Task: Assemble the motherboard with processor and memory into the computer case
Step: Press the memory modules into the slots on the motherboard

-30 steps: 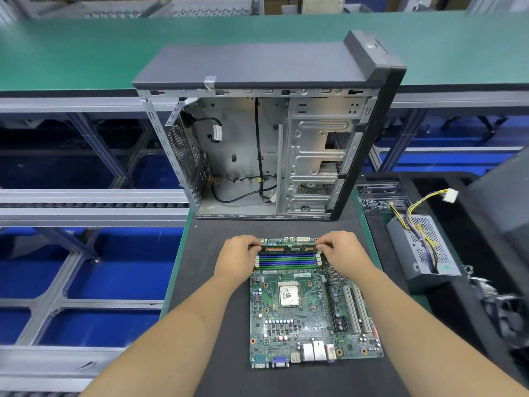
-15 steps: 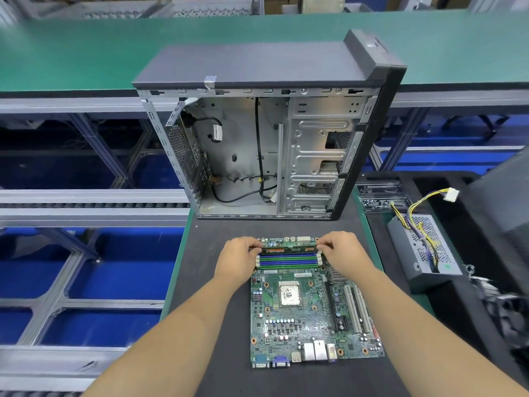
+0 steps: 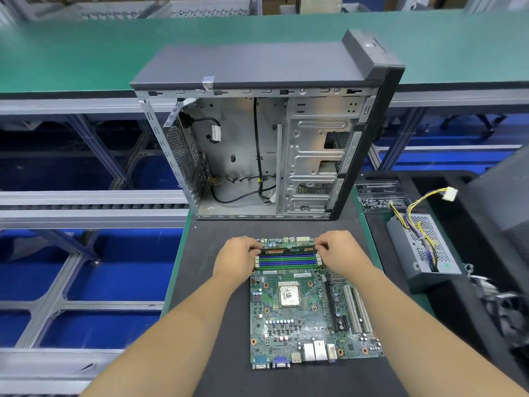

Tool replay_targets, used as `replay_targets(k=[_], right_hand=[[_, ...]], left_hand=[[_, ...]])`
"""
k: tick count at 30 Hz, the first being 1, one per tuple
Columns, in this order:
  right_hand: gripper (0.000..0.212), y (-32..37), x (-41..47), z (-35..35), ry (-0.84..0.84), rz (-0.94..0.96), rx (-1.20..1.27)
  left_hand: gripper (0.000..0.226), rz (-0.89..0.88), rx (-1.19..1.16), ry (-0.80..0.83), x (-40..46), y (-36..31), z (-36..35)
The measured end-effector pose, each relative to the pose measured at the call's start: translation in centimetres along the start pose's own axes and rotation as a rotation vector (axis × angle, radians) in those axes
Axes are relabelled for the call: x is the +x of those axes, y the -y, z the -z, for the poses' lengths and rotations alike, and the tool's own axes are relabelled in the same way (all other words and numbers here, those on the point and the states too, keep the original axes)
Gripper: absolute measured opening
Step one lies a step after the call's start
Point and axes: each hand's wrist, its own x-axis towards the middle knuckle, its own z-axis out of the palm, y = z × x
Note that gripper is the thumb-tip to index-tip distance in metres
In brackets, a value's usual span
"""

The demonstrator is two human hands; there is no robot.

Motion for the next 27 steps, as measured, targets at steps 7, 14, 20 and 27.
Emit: replay_targets(k=[7, 14, 20, 27], right_hand=[[0.02, -0.41, 0.37, 0.3, 0.01, -0.012, 0.08], [0.02, -0.77, 0.35, -0.04, 0.007, -0.045, 0.139], [0.02, -0.87, 0.34, -0.19, 0.001, -0.048, 0.141], [0.02, -0.9, 0.19, -0.25, -0.003, -0.047, 0.162]], left_hand=[[0.021, -0.022, 0.023, 0.012, -0.11, 0.12, -0.07], [0.021, -0.04, 0.033, 0.009, -0.29, 0.31, -0.14], [0.022, -0.051, 0.041, -0.008, -0.5, 0.27, -0.2], [0.022, -0.051, 0.048, -0.018, -0.54, 0.22, -0.11]])
